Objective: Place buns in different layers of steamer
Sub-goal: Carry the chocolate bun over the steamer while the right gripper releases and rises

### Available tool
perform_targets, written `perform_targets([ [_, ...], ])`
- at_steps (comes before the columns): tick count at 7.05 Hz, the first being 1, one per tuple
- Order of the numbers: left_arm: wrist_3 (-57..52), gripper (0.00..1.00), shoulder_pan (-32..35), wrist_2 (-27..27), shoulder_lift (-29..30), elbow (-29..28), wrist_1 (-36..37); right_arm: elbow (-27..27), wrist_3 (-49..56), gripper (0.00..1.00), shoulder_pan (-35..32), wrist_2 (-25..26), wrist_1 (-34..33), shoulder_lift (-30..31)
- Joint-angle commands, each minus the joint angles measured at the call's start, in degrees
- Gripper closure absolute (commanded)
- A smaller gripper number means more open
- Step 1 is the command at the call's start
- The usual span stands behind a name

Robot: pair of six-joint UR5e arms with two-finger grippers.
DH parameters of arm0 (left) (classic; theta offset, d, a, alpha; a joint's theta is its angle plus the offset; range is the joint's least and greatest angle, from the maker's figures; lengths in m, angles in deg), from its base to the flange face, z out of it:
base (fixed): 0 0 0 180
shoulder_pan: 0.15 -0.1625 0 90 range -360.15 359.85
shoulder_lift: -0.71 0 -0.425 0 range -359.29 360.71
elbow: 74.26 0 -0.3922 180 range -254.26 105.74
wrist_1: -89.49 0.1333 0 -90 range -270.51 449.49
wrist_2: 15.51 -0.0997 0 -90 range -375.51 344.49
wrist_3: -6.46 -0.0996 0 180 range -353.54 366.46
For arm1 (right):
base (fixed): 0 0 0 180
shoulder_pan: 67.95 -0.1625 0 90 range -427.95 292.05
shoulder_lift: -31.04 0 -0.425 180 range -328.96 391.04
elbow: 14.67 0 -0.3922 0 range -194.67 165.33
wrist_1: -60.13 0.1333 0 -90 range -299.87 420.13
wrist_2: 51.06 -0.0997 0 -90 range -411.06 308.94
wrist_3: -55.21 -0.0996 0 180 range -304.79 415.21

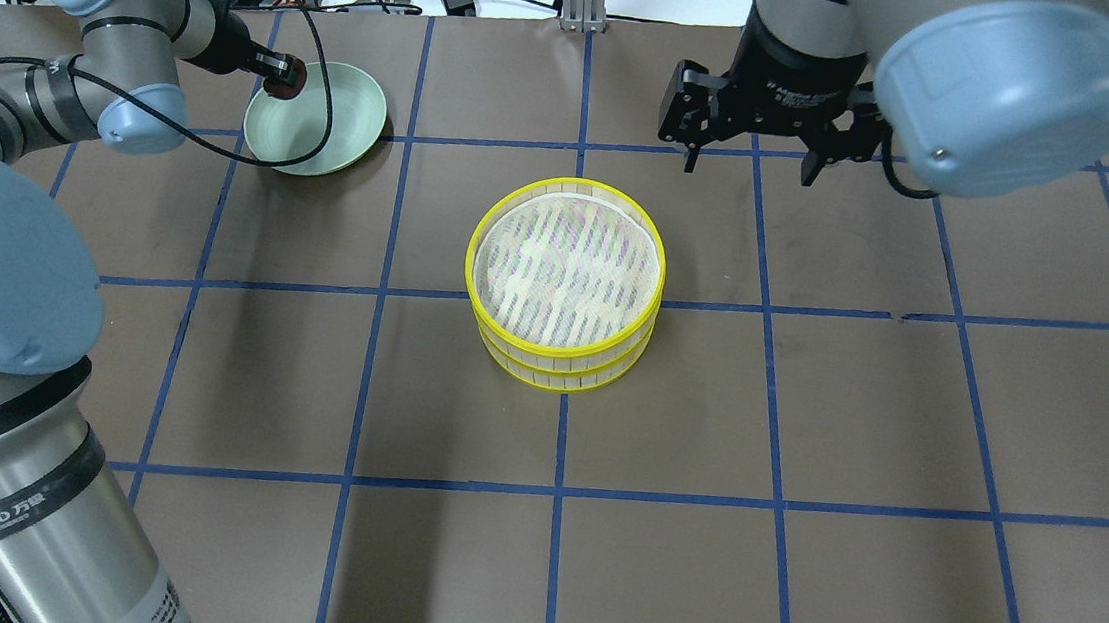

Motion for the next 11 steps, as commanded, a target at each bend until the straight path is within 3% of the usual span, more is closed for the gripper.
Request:
perform_targets([
  [1, 5.6, 1.00, 4.0, 0.4, -5.6, 0.8, -1.4, -2.7, 2.3, 0.00, 5.5, -1.5, 2.1, 1.0],
  [3, 19.2, 1.00, 11.2, 0.2, -10.8, 1.0, -2.9, -2.4, 2.6, 0.00, 5.6, -0.6, 5.6, 2.4],
  [4, 25.0, 1.00, 14.7, -2.3, -13.0, 2.1, -4.3, -2.2, 2.5, 0.00, 5.5, -0.6, 5.7, 2.4],
  [6, 29.3, 1.00, 20.4, -5.3, -17.0, 7.5, -5.4, -1.8, 2.8, 0.00, 5.5, 0.2, 5.9, 2.5],
  [7, 30.6, 1.00, 24.0, -5.3, -18.2, 9.6, -5.6, -1.3, 12.3, 0.00, 5.8, 1.5, 5.8, 2.2],
  [8, 32.6, 1.00, 28.2, -5.5, -19.0, 11.5, -5.7, -0.8, 13.5, 0.00, 5.8, 1.3, 5.7, 2.3],
  [11, 34.6, 1.00, 31.8, -5.2, -19.5, 14.9, -10.5, -0.1, 13.2, 0.00, 5.8, 1.0, 5.8, 2.5],
])
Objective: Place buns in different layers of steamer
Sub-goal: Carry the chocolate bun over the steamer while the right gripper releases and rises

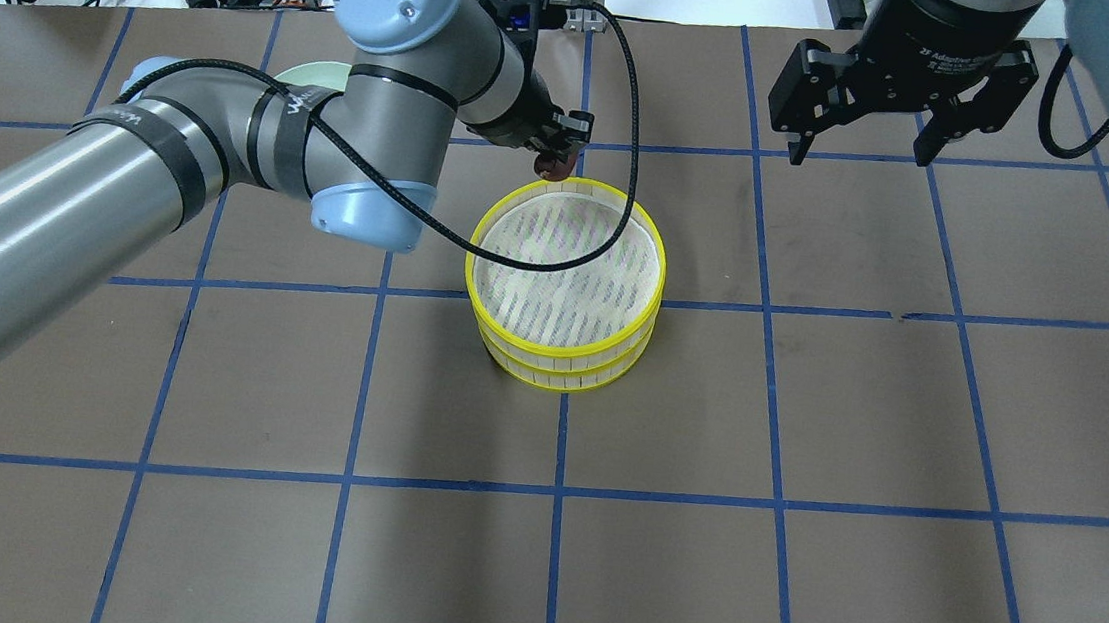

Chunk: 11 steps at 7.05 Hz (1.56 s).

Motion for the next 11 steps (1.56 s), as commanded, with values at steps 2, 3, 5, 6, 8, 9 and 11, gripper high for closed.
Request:
perform_targets([
  [2, 0.3, 0.00, 1.5, -1.7, -1.9, 0.8, -11.8, 0.3, -0.1, 0.00, 0.0, -0.2, 0.0, 0.0],
  [3, 0.2, 0.00, 1.2, -2.3, -2.5, 0.8, -13.8, 0.4, -0.1, 0.00, -0.1, -0.3, 0.0, 0.1],
  [5, 0.1, 0.00, 1.3, -2.7, -2.6, 0.1, -17.3, 0.5, -0.1, 0.00, -0.2, -0.3, 0.0, 0.0],
  [6, 0.1, 0.00, 1.3, -2.7, -3.0, -0.1, -17.3, 1.0, 0.0, 0.00, -0.1, -0.3, 0.0, 0.1],
  [8, -0.3, 0.00, -1.9, -3.9, -5.3, -3.0, -26.5, 1.0, 0.0, 0.00, -0.1, -0.3, -0.1, 0.1],
  [9, -0.3, 0.00, -5.1, -4.5, -6.9, -7.2, -34.6, 1.0, 0.0, 0.00, -0.2, -0.3, -0.1, 0.1],
  [11, -3.6, 0.00, -10.3, -12.8, -10.0, -10.9, -41.3, 1.0, 0.1, 0.00, -0.1, -0.2, -0.4, 0.0],
])
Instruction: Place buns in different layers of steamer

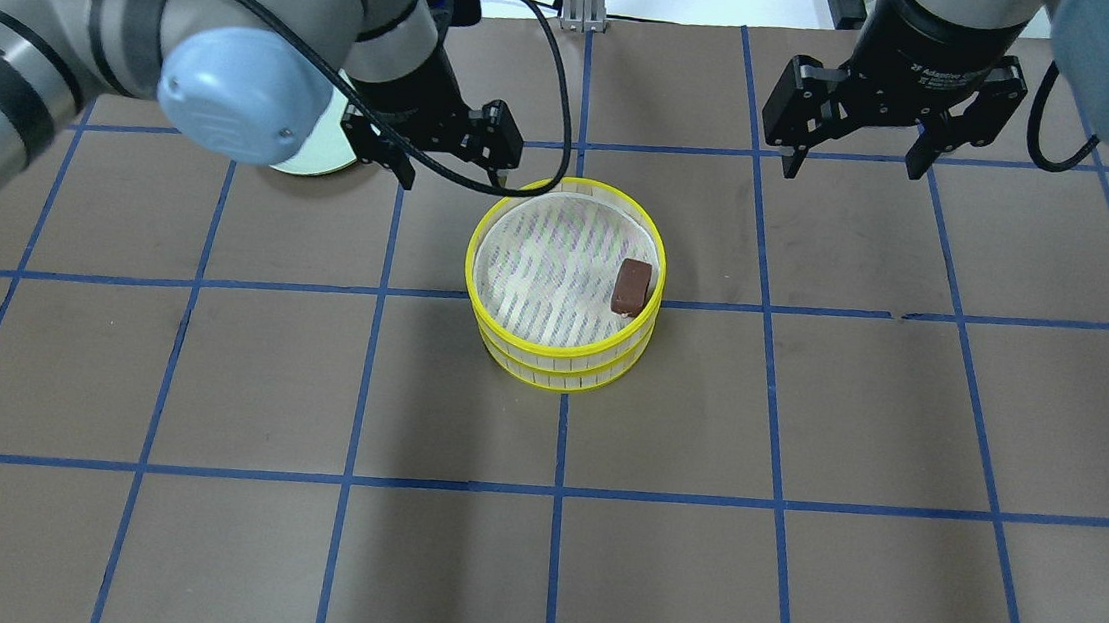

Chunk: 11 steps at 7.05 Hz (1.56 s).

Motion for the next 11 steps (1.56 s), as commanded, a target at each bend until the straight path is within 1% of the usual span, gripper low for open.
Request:
perform_targets([
  [1, -3.4, 0.00, -3.7, -6.7, -4.9, -2.3, -3.9, 0.0, 0.1, 0.00, 0.1, 0.1, -0.3, 0.0],
  [2, -3.5, 0.00, -5.0, -8.2, -7.5, -2.8, -5.9, 0.0, 0.1, 0.00, 0.1, 0.1, -0.3, 0.0],
  [3, -3.6, 0.00, -9.2, -8.5, -9.4, -2.9, -10.8, 0.0, 0.1, 0.00, 0.1, 0.1, -0.4, 0.0],
  [4, -4.0, 0.00, -11.6, -8.5, -11.1, -2.8, -11.3, 0.0, 0.1, 0.00, 0.1, 0.1, -0.4, 0.0],
  [5, -4.2, 0.00, -11.9, -9.1, -11.3, -1.8, -11.5, 0.0, 0.1, 0.00, 0.1, 0.1, -0.4, 0.0],
  [7, -4.1, 0.00, -11.4, -8.1, -12.0, -0.6, -11.5, 0.0, 0.1, 0.00, 0.1, 0.1, -0.3, 0.0],
  [11, -4.2, 0.00, -11.3, -8.3, -13.3, -0.4, -11.7, 0.0, 0.2, 0.00, 0.1, -0.2, -0.6, 0.0],
])
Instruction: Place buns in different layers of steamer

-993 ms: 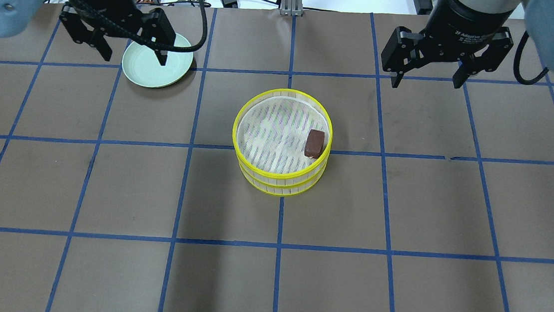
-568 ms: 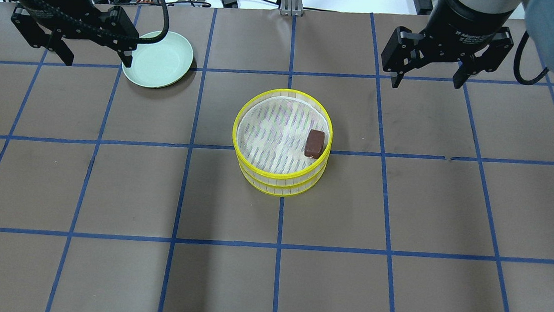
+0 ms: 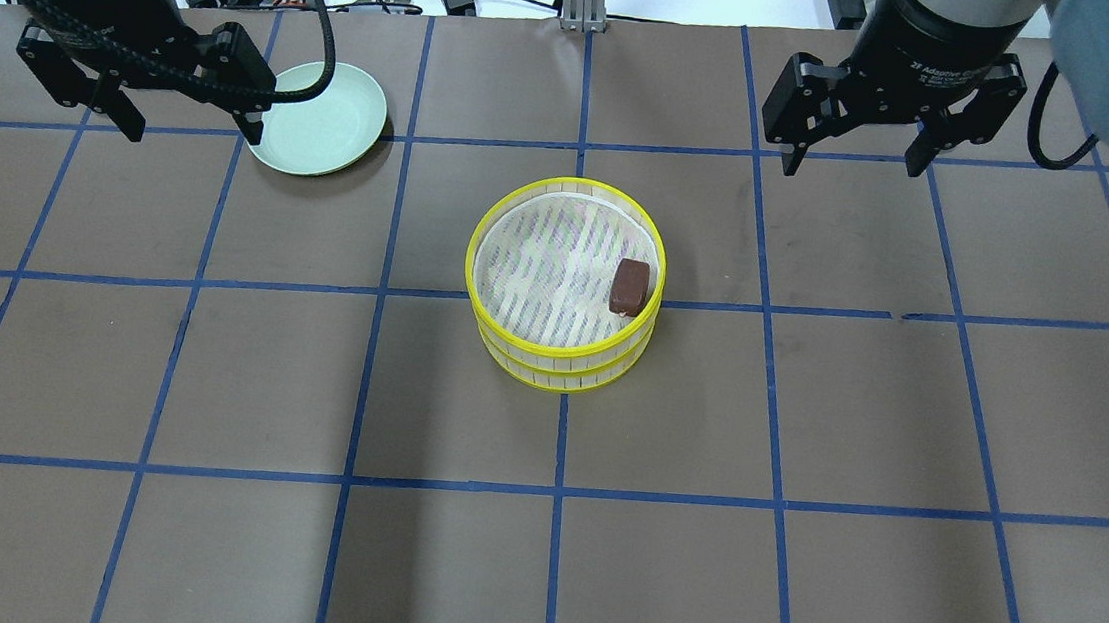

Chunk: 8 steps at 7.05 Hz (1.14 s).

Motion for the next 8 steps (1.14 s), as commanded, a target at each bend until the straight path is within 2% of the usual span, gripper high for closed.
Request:
perform_targets([
  [1, 0.1, 0.00, 0.2, 0.3, -0.3, 0.2, -0.1, 0.0, 0.0, 0.00, 0.0, 0.1, 0.0, 0.0],
  [8, 0.0, 0.00, 1.5, -0.6, -0.7, 1.4, 0.3, 0.0, 0.2, 0.00, 0.1, 0.2, -0.1, 0.0],
])
